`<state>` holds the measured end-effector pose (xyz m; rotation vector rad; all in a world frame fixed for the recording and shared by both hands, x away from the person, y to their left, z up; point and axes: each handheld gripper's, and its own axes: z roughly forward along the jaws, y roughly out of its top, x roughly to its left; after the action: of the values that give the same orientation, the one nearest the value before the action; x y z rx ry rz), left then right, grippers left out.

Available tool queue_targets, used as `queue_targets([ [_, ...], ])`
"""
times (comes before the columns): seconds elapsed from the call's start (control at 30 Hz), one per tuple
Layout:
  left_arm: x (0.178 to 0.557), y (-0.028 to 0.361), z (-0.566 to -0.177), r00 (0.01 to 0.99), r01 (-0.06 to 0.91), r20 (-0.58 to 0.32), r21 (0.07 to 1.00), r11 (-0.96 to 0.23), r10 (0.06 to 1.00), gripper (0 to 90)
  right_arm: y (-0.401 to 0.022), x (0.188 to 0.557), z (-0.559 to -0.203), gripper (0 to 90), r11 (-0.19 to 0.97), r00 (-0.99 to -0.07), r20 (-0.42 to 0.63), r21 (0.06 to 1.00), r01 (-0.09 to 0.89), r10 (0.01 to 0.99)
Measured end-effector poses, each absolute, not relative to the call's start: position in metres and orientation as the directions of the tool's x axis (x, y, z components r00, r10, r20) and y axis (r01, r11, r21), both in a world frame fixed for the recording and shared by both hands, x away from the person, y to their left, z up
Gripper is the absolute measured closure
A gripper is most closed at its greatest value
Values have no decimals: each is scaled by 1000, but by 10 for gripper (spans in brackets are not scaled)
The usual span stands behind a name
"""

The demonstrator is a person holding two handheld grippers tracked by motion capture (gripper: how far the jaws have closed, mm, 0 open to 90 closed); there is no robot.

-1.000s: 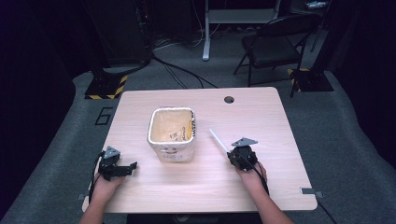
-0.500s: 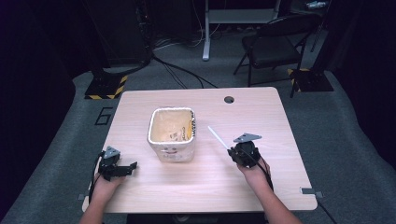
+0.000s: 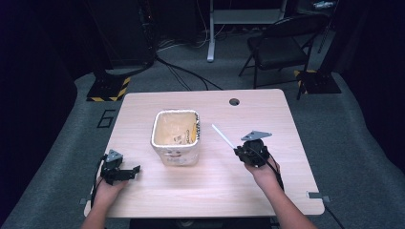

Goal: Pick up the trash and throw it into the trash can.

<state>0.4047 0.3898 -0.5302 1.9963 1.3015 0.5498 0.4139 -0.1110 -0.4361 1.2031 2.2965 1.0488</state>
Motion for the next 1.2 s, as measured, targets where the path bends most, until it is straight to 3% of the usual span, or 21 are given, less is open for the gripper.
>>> queue_targets([
  [1.2, 405, 390, -530, 410, 623, -17, 735, -267, 912, 92, -103, 409, -375, 786, 400, -653, 28, 771, 496, 757],
])
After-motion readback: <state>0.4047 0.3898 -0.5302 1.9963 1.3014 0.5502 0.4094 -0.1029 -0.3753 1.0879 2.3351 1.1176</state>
